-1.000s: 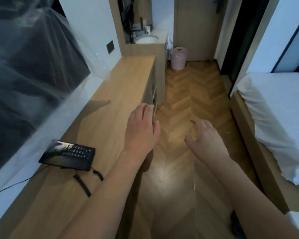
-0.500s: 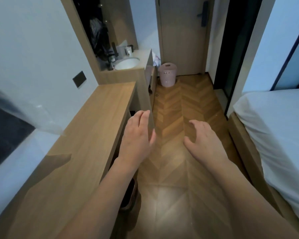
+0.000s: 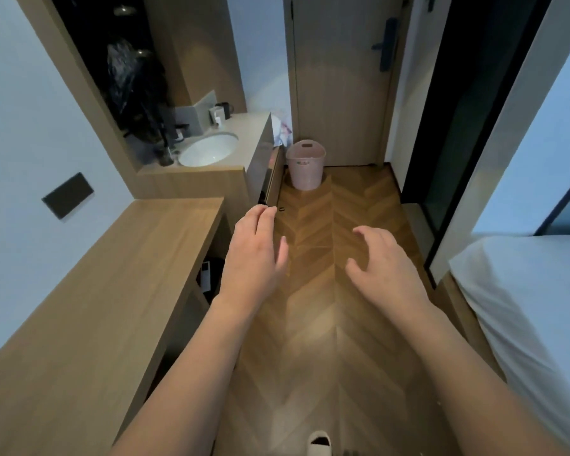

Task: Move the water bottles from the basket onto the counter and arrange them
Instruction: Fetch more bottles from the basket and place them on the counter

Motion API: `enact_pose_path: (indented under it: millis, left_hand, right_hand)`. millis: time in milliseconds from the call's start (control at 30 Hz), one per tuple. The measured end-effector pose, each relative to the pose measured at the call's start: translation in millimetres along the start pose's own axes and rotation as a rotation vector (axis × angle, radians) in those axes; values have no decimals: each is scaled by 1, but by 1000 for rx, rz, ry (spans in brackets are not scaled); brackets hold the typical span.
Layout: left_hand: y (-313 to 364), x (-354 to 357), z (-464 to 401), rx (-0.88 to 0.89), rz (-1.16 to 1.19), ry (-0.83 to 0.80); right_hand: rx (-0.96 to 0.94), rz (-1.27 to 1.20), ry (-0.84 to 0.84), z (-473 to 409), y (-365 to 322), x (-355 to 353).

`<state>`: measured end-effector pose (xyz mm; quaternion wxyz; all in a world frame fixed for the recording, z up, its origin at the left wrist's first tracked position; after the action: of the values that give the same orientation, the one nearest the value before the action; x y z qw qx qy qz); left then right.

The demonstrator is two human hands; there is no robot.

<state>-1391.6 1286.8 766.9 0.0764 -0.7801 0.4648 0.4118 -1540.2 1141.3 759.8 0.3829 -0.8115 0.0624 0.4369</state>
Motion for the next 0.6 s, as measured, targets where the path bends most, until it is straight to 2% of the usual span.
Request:
enact_pose_path:
  millis: [233,400,600]
  left_hand:
    - [4,132,-167,21,73,-39]
    - [23,247,-257,28,90,-111]
    - [45,367,-389,12,43,-99]
  right_hand:
    - [50,22,19,-187,56,27]
    - [92,35,17,-310,129,52]
    - [71,-1,35,-481,212,63]
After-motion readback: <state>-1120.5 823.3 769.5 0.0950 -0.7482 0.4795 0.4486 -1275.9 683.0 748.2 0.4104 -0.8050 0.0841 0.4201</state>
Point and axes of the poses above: each hand's wrist, its own z-axis away from the middle knuckle, its own x-axis out of the palm, y = z × x, the point moved 2 cm from there along -z, towards the middle knuckle, and after that the axes turned 10 degrees about y, right-handed, at the moved point
